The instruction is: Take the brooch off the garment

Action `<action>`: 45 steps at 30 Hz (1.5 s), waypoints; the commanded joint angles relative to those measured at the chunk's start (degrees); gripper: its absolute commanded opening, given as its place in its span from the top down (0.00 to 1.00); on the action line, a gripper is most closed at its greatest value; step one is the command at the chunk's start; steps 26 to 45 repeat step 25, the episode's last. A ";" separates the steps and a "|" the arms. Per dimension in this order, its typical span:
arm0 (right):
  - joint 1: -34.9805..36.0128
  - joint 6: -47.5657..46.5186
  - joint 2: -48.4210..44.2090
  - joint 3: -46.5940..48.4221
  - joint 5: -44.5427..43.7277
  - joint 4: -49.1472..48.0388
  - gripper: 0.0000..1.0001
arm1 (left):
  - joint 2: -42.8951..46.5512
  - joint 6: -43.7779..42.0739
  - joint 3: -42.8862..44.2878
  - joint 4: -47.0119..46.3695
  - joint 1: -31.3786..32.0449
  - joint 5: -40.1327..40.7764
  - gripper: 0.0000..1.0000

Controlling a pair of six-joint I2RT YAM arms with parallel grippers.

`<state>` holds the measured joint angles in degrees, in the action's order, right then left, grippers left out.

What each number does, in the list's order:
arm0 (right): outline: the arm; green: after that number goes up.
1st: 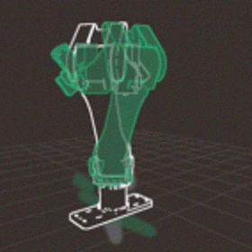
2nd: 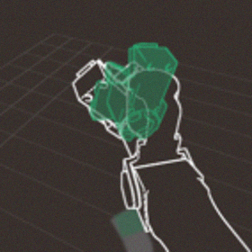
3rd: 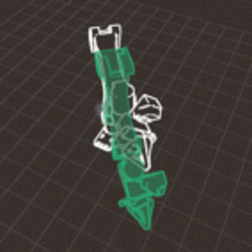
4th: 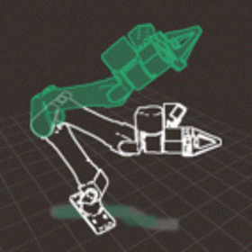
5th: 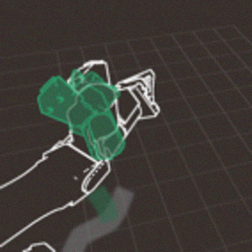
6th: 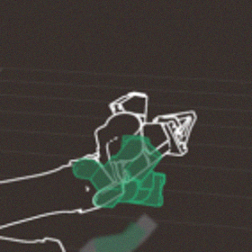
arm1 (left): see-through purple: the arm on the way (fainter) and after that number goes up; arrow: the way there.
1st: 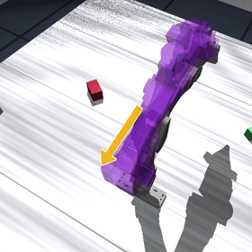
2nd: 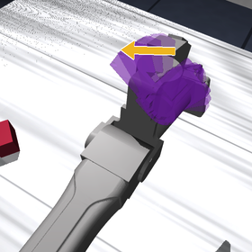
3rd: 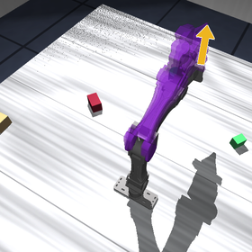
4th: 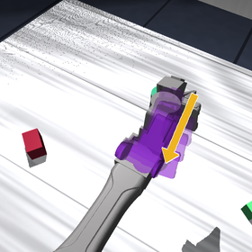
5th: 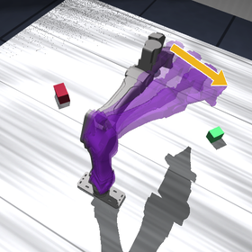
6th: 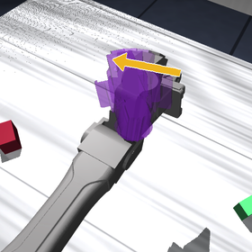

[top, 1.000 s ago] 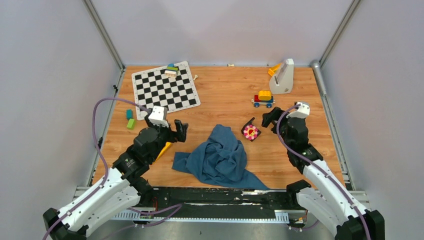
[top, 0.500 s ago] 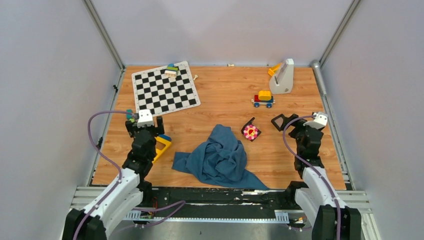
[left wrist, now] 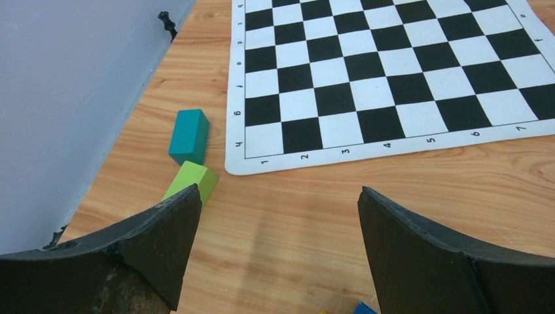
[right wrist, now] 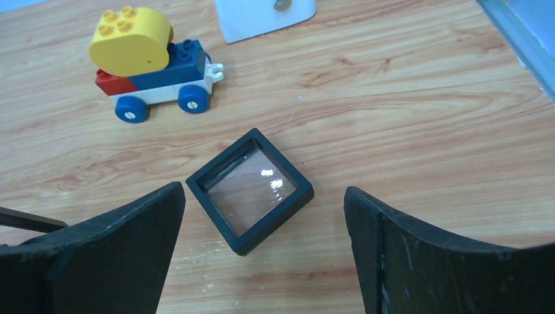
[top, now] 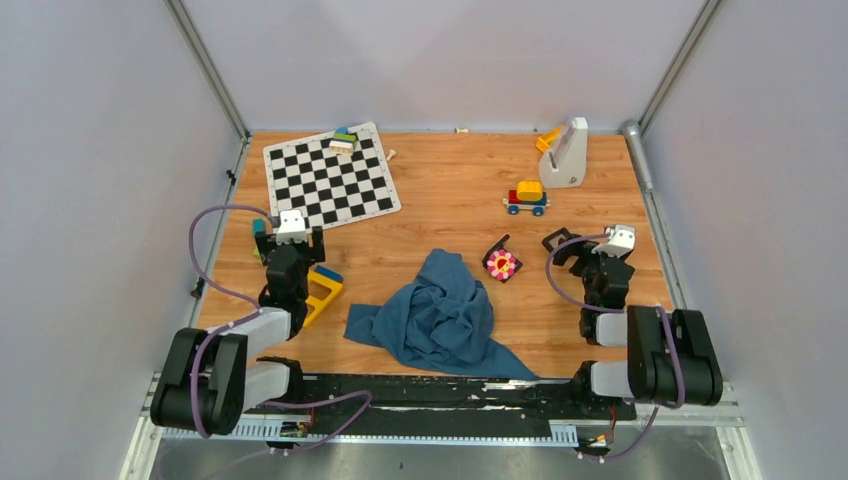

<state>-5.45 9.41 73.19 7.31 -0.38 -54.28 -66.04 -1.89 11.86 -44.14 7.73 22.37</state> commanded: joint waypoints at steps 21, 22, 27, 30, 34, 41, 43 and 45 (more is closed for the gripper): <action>0.88 -3.30 5.79 4.78 1.17 -4.66 0.00 | -14.70 -1.42 3.93 -15.69 -4.34 -13.15 0.00; 0.88 -3.28 5.81 4.81 1.17 -4.69 0.00 | -14.61 -1.37 4.00 -15.57 -4.37 -13.15 0.00; 0.88 -3.32 5.81 4.77 1.17 -4.61 0.00 | -14.66 -1.34 4.12 -15.21 -4.47 -13.38 0.00; 0.88 -3.32 5.81 4.77 1.17 -4.61 0.00 | -14.66 -1.34 4.12 -15.21 -4.47 -13.38 0.00; 0.88 -3.32 5.81 4.77 1.17 -4.61 0.00 | -14.66 -1.34 4.12 -15.21 -4.47 -13.38 0.00; 0.88 -3.32 5.81 4.77 1.17 -4.61 0.00 | -14.66 -1.34 4.12 -15.21 -4.47 -13.38 0.00; 0.88 -3.32 5.81 4.77 1.17 -4.61 0.00 | -14.66 -1.34 4.12 -15.21 -4.47 -13.38 0.00; 0.88 -3.32 5.81 4.77 1.17 -4.61 0.00 | -14.66 -1.34 4.12 -15.21 -4.47 -13.38 0.00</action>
